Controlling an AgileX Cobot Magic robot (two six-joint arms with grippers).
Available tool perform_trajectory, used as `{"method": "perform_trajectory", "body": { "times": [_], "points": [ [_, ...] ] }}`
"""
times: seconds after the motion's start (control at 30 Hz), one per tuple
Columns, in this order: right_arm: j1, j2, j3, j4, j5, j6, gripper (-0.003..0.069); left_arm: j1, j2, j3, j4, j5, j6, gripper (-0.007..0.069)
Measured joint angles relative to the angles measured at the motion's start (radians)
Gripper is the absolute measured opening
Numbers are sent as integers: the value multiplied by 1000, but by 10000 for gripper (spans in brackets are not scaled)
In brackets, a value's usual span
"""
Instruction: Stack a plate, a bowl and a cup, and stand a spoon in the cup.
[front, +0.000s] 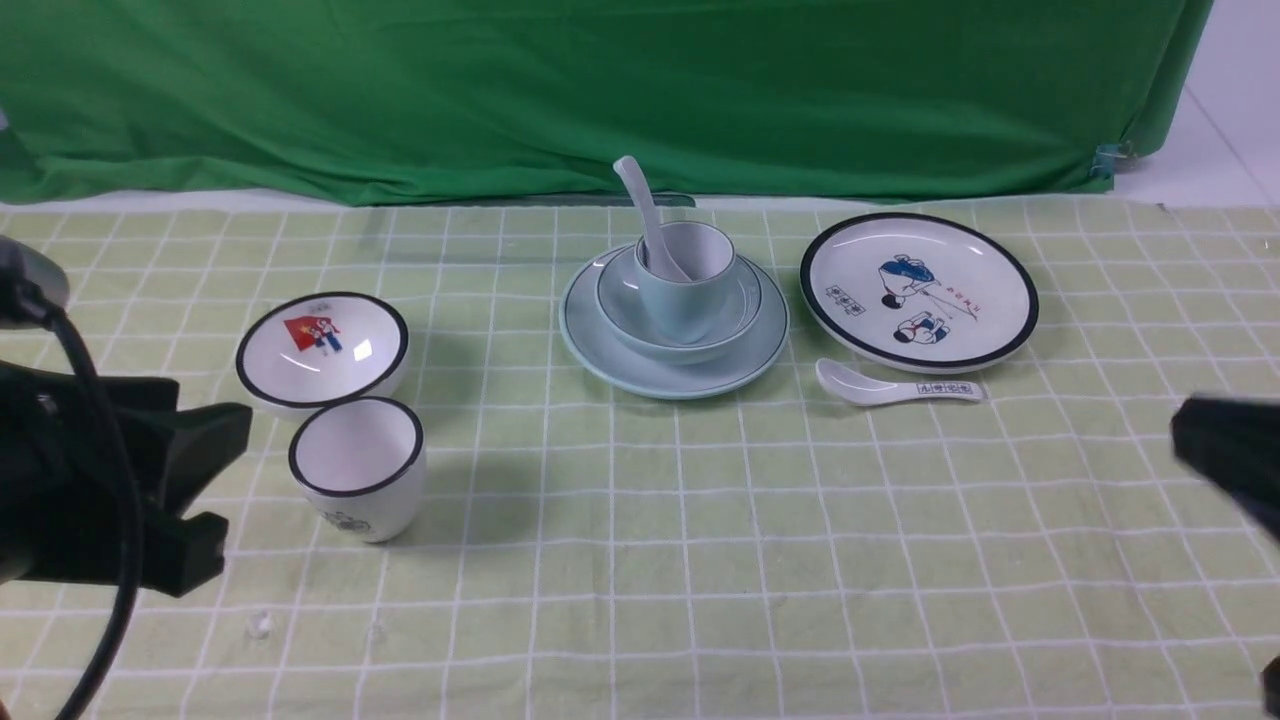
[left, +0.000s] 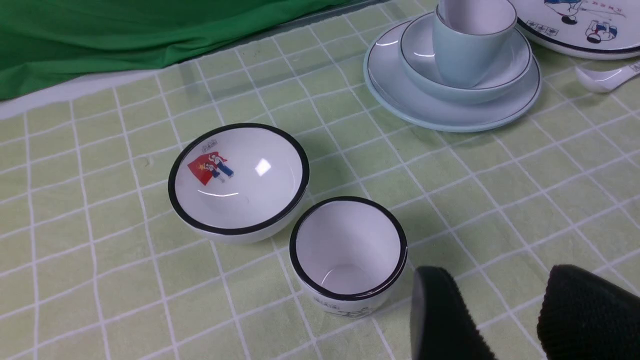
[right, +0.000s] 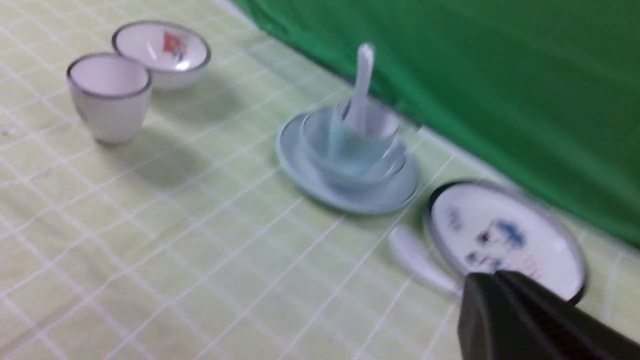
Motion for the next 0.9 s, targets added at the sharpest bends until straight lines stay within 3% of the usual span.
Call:
{"method": "perform_trajectory", "body": {
  "times": [0.13,0.27,0.67,0.77,0.9],
  "points": [
    [0,-7,240,2,-216,28,19,0,0,0,0,0,0,241],
    [0,-7,380,7,-316,54,25,0,0,0,0,0,0,241],
    [-9,-125,554,10,-437,56,31,0,0,0,1,-4,0,241],
    [-45,-230,557,10,-421,56,31,0,0,0,0,-4,0,241],
    [-174,-414,558,12,-366,67,31,0,0,0,0,-8,0,241]
  ]
}}
